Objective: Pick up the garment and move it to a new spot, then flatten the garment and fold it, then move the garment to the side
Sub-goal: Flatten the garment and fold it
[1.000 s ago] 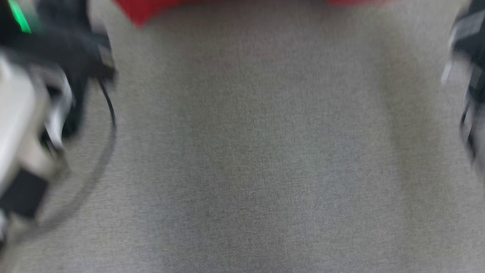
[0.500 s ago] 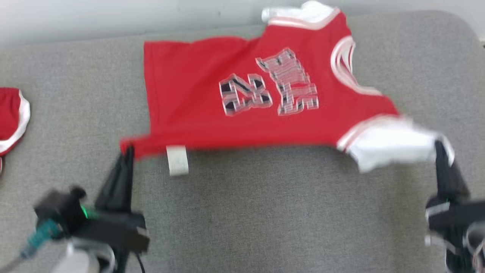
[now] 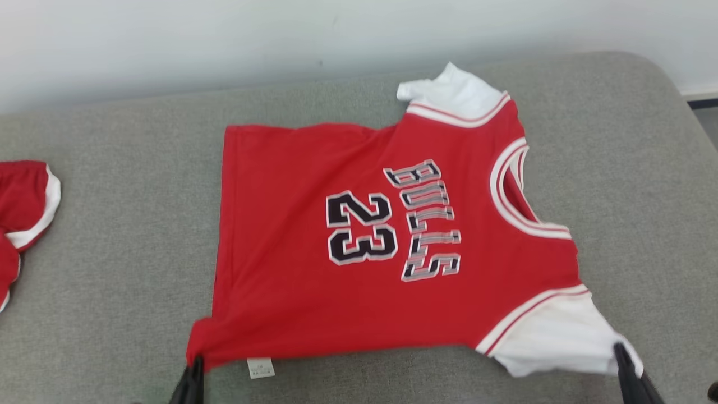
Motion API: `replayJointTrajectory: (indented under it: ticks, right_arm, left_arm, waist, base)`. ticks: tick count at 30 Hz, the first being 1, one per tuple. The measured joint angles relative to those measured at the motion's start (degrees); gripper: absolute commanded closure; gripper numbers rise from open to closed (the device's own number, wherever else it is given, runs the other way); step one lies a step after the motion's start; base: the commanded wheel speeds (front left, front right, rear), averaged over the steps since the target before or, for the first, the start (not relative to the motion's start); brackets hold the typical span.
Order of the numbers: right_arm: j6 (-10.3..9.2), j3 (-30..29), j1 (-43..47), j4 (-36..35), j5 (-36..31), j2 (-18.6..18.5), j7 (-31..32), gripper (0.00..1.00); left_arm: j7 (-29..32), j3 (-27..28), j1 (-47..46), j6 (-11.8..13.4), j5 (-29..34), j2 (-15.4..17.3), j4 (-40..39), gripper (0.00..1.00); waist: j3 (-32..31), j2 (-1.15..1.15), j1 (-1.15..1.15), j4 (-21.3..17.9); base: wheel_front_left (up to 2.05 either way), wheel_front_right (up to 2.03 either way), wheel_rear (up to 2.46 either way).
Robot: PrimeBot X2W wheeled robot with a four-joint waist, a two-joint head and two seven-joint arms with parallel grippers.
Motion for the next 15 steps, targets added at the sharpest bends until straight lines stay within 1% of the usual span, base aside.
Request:
replayJointTrajectory:
  ticks: [6, 10, 15]
  right_arm:
    - [0.00, -0.89, 5.93, -0.47, 0.58, 1.42, 3.50, 1.00]
    - [0.00, -0.34, 9.85, -0.54, 1.63, 2.09, 8.95, 1.00]
    - [0.00, -0.08, 10.44, -2.21, 1.67, 3.20, 11.31, 1.00]
  left_arm:
    - [0.00, 3.68, 5.18, -2.66, 2.30, -3.41, 2.30, 1.00]
    - [0.00, 5.64, 7.09, -4.11, 3.79, -5.08, 3.00, 1.00]
    - [0.00, 6.06, 7.50, -5.31, 5.73, -6.75, 4.34, 1.00]
  waist:
    - [-2.36, 0.00, 0.00, 0.24]
    - [-3.65, 0.00, 0.00, 0.65]
    - [-4.29, 0.01, 0.01, 0.79]
  base:
    - [0.00, 0.00, 0.00]
    - [0.00, 0.00, 0.00]
    - [0.00, 0.00, 0.00]
